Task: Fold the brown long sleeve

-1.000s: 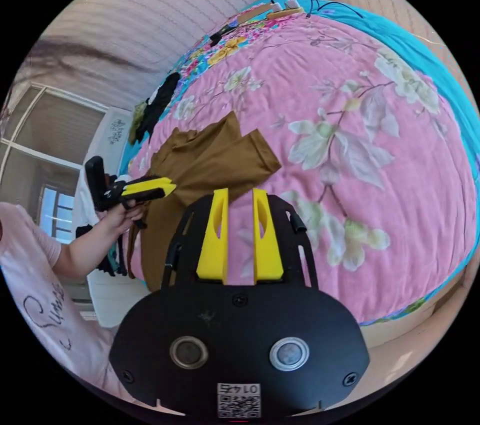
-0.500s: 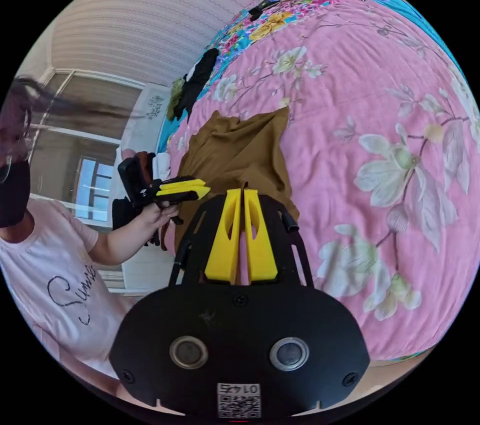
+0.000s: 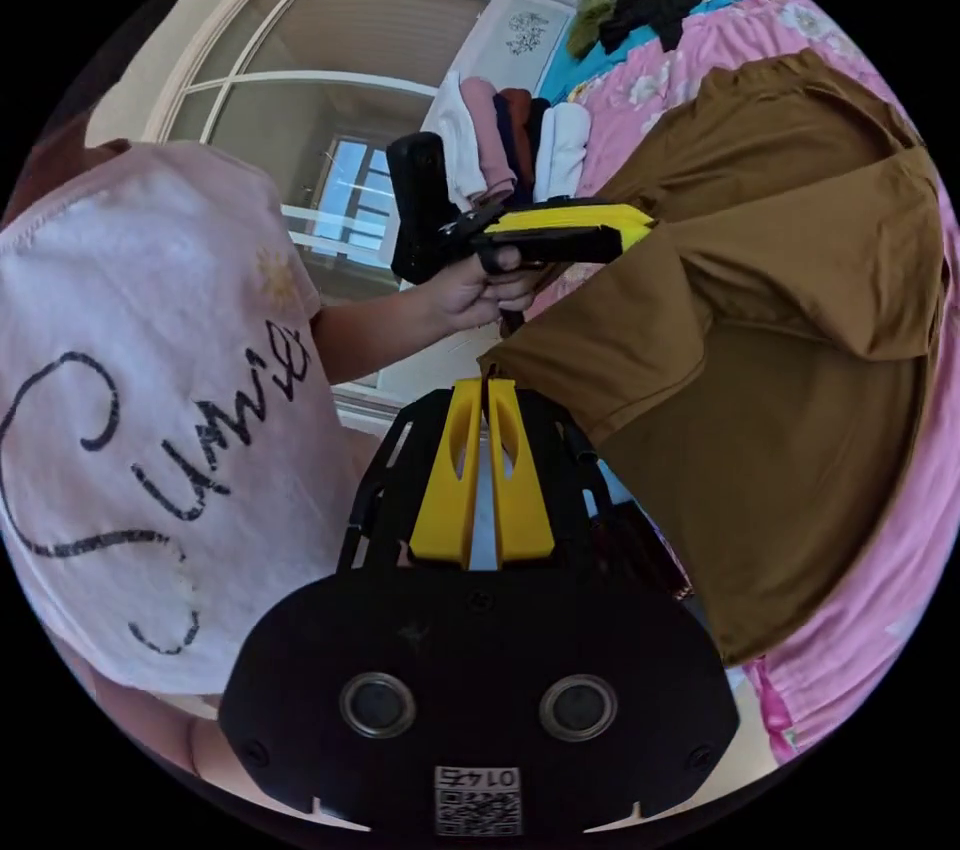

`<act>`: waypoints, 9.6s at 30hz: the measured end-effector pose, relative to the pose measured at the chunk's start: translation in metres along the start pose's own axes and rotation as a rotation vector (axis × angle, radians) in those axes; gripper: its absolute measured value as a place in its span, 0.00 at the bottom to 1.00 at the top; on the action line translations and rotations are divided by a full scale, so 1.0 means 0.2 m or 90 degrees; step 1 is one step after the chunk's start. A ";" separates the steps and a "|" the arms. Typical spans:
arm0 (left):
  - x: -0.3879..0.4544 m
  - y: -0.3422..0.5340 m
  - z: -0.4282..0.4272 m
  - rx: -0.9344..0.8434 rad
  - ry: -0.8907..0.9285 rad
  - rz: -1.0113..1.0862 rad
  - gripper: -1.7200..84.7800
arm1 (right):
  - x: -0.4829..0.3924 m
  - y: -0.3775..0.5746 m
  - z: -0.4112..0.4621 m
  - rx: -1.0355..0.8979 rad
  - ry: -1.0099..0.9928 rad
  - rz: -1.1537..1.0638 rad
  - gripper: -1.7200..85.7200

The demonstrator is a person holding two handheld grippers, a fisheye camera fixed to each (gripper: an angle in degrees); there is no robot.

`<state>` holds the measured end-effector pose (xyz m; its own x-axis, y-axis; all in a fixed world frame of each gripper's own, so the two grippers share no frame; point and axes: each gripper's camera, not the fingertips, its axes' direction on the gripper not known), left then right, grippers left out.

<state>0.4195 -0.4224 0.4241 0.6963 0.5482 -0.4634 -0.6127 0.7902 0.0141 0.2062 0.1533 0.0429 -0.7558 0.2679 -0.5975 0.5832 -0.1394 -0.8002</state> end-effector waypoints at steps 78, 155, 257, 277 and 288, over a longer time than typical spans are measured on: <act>-0.21 1.76 -0.22 0.004 -0.016 -0.216 0.09 | 1.48 0.17 0.41 0.044 0.261 0.106 0.10; 0.03 2.79 -0.78 0.004 -0.212 -0.145 0.01 | 2.78 0.13 1.40 0.007 0.131 0.040 0.02; 1.34 1.72 0.53 -0.075 -0.097 0.371 0.06 | 1.27 0.50 0.33 0.191 0.429 0.176 0.13; 0.08 1.38 -0.45 0.142 -0.224 0.044 0.02 | 0.89 0.36 -0.06 0.118 0.540 0.289 0.06; -0.94 0.73 -0.55 0.151 -0.143 -0.184 0.12 | 0.80 -0.73 -0.37 0.177 0.602 0.074 0.12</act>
<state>0.1574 -0.4396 0.4158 0.9067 0.3203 -0.2744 -0.2960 0.9467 0.1268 0.0220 0.2878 0.0682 -0.0792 0.8713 -0.4843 0.4567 -0.4001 -0.7946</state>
